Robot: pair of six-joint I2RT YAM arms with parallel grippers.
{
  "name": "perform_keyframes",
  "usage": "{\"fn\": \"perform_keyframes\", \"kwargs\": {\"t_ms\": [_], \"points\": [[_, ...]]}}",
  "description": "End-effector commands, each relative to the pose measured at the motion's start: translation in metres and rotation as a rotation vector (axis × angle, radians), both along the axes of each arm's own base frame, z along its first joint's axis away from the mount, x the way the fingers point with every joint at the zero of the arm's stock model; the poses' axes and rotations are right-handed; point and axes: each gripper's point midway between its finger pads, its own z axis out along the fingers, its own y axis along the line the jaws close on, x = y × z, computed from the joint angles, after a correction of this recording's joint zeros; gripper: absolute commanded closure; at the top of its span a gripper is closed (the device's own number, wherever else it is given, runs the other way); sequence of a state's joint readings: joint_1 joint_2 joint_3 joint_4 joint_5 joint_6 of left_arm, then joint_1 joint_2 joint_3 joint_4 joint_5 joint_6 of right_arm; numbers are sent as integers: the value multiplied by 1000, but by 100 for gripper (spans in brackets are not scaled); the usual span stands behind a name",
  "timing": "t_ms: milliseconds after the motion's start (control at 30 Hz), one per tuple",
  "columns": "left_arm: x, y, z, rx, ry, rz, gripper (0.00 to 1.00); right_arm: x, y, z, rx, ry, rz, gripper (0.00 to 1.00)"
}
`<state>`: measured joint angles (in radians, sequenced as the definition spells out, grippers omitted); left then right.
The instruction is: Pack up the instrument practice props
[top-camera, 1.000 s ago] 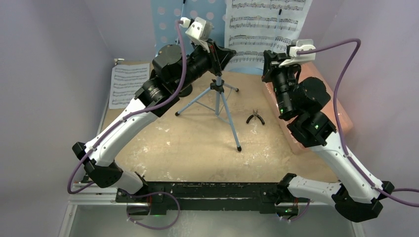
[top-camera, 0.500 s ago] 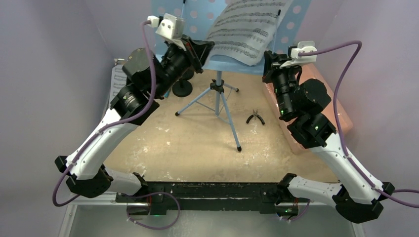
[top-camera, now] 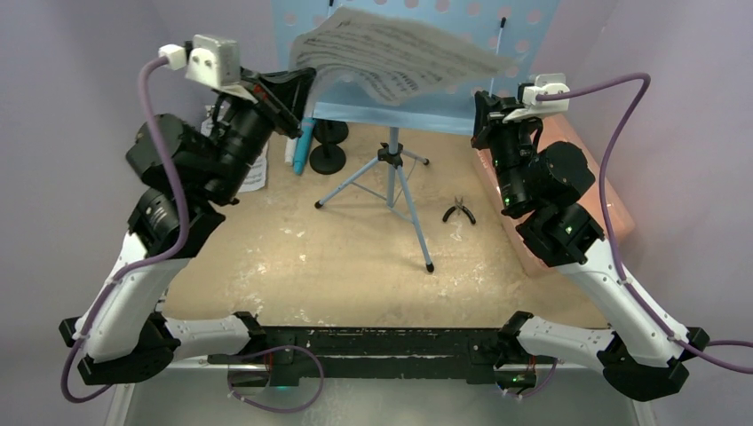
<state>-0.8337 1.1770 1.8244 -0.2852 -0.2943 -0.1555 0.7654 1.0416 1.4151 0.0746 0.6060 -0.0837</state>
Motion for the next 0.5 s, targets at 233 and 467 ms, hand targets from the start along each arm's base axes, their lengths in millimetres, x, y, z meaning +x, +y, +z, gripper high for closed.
{"fn": "perform_keyframes", "kwargs": {"t_ms": [233,467], "points": [[-24,106,2,19,30,331,100,2,-9,-10,25,20,-49,100],[-28,153,-17,87,101,535,100,4,-8,-13,27,22,-54,95]]}}
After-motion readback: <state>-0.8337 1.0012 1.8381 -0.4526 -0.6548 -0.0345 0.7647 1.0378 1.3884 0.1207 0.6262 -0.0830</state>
